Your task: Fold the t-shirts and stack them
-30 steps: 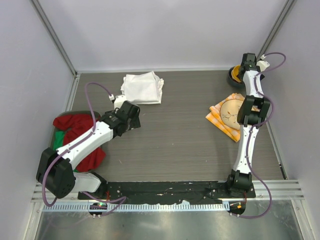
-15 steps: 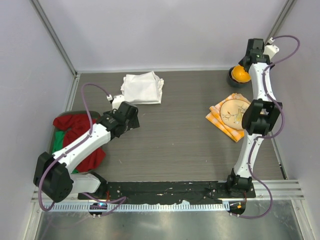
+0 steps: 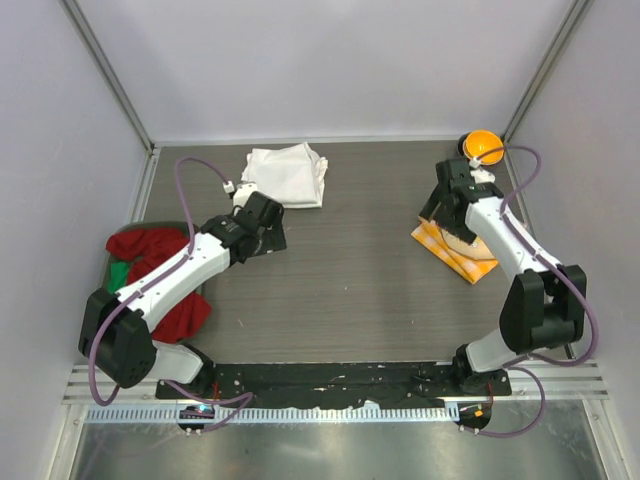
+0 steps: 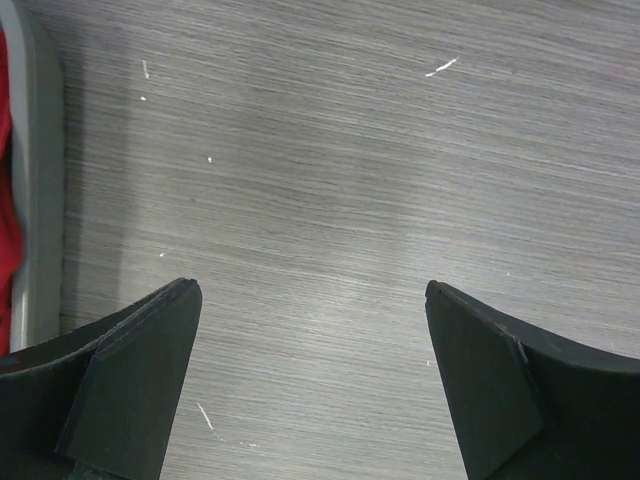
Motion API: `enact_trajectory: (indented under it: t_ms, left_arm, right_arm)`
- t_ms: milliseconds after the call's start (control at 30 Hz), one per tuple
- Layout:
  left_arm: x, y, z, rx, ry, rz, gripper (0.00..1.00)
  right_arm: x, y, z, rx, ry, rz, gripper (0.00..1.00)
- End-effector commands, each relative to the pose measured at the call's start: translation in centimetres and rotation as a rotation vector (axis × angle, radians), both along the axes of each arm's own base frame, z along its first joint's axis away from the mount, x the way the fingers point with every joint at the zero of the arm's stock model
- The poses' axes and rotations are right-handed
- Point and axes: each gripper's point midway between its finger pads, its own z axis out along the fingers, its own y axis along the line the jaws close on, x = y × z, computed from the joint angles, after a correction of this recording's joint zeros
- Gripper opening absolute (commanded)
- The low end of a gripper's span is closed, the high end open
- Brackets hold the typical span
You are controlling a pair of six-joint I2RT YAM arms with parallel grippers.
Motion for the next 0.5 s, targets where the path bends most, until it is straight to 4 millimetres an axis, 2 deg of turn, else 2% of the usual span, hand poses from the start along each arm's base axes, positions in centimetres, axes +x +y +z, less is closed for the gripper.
enact_trajectory:
  t_ms: [0,67,200,300,467]
  left_arm:
    - [-0.3,-1.1,0.1,-0.058,0.014,-0.014,1.0]
    - [-0.4,-1.3,0.0,-0.078,0.014,-0.008,1.0]
    - [-0.7,-1.5,-0.3,-0.104,0.012,0.003,1.0]
    - [-0.8,-1.4,-0.6,-0.108,0.017,0.011,1.0]
    - [-0.9,-1.1,-0.6,-0.099,0.008,0.019,1.0]
  right_arm:
    - [-2.6,1.9,-0.4,0.079,-0.042,0.035,0.92]
    - [-3.0,2.6,-0.9,0.092,-0.041,0.075,0.93]
    - [-4.1,4.3,-4.1,0.142,0.026,0.14,0.93]
    - [-3.6,6.4,-6.4,0.201,0.052,0.187,0.93]
    - [-1.5,6.7,-9.1,0.161,0.062,0.209,0.94]
